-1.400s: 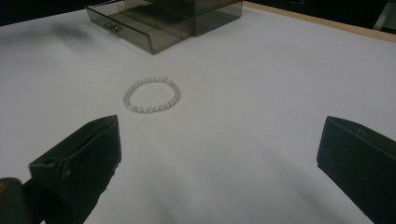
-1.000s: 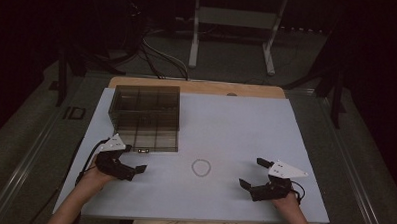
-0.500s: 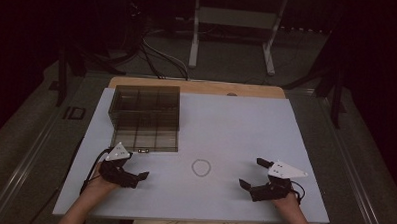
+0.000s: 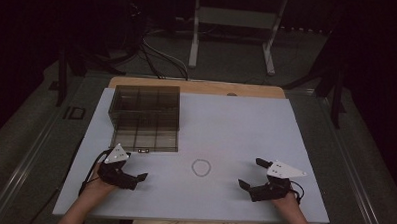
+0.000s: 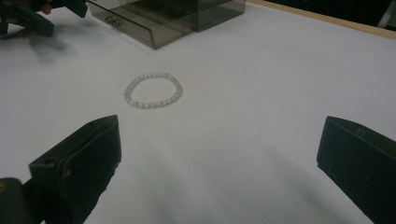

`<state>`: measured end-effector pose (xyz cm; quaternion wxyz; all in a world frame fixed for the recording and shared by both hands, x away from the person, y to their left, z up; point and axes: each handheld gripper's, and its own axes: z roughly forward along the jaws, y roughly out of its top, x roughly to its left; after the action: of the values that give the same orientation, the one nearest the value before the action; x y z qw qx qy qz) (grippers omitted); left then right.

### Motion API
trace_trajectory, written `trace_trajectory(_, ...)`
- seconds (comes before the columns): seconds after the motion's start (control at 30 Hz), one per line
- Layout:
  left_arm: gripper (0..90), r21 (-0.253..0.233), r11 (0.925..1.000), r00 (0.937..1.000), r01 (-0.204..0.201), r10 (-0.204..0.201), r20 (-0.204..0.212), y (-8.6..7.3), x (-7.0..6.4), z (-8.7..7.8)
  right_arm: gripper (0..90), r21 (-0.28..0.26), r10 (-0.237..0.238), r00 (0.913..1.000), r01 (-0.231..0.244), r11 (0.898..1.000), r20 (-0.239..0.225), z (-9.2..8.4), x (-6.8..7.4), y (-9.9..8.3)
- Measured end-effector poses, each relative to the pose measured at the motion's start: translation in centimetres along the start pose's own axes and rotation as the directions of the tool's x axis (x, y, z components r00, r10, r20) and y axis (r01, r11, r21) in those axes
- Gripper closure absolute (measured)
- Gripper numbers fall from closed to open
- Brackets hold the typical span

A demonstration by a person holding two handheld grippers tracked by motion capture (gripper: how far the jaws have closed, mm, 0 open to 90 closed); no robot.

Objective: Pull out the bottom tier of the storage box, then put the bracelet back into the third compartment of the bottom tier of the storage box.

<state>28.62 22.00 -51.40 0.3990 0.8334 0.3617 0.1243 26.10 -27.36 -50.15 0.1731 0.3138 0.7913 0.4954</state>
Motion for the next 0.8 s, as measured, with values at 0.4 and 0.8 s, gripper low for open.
trace_trajectory(0.4, 0.6, -0.013, 0.9998, 0.9997, -0.018, 0.018, 0.015, -0.06, -0.17, -0.06, 0.0, 0.010, -0.003, 1.0000, 0.003, 1.000, 0.003, 0.09, 0.05, -0.07)
trace_trajectory(0.8, 0.6, -0.025, 0.9996, 0.9999, -0.008, 0.009, 0.014, -0.08, -0.15, -0.30, 0.0, 0.008, 0.010, 0.9998, -0.009, 1.000, -0.015, -0.21, 0.74, 0.50)
